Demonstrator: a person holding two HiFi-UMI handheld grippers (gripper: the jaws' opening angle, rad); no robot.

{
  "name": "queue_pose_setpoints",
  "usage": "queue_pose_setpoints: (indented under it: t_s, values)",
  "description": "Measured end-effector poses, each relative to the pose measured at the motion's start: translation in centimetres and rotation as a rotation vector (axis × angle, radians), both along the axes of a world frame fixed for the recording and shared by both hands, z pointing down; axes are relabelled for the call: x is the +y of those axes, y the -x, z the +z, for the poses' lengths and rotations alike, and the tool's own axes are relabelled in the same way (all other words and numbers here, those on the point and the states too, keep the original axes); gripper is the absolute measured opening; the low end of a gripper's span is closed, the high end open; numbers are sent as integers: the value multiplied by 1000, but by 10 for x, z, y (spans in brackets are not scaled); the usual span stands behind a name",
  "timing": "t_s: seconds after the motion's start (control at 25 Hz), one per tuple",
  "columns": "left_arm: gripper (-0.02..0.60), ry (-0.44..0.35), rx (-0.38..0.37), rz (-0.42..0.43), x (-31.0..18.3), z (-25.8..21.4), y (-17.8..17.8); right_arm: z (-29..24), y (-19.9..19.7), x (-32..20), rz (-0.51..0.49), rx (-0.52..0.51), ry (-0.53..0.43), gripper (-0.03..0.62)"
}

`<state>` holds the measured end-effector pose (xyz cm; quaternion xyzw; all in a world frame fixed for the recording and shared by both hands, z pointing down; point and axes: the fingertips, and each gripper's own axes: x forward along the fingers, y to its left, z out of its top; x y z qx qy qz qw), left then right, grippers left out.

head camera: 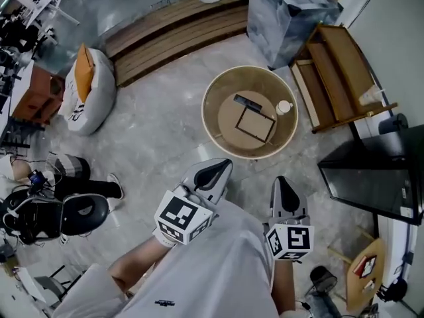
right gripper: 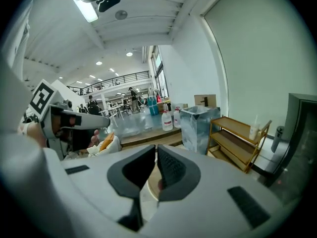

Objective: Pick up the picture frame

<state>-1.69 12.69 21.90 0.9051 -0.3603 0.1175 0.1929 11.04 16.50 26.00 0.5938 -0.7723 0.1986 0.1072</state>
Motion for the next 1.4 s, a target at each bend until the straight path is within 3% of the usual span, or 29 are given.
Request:
queue_pose_setpoints:
  t_s: [0.28,0.4,0.8,0.92,1.04,1.4]
  values:
    - [-9,13,-9,110,-82,16,23,4,14,-83,103,7,4,7]
    - [-9,34,26,103,-105,18,25,10,16,-103,108,14,24,8]
    - [-9,99,-29,113,-145,55,6,53,3,-140,85,57,108,8]
    - [-9,117,-55,90,-158,75,-1,73,-4,-155,40,75,111,9]
    - [-9,146,-75,80,-163,99,-12,102,-8,-167,-35,89,143,91]
    - [-9,203,-126,38,-179,194,-33,206,-17,-199,-217,126,188,103]
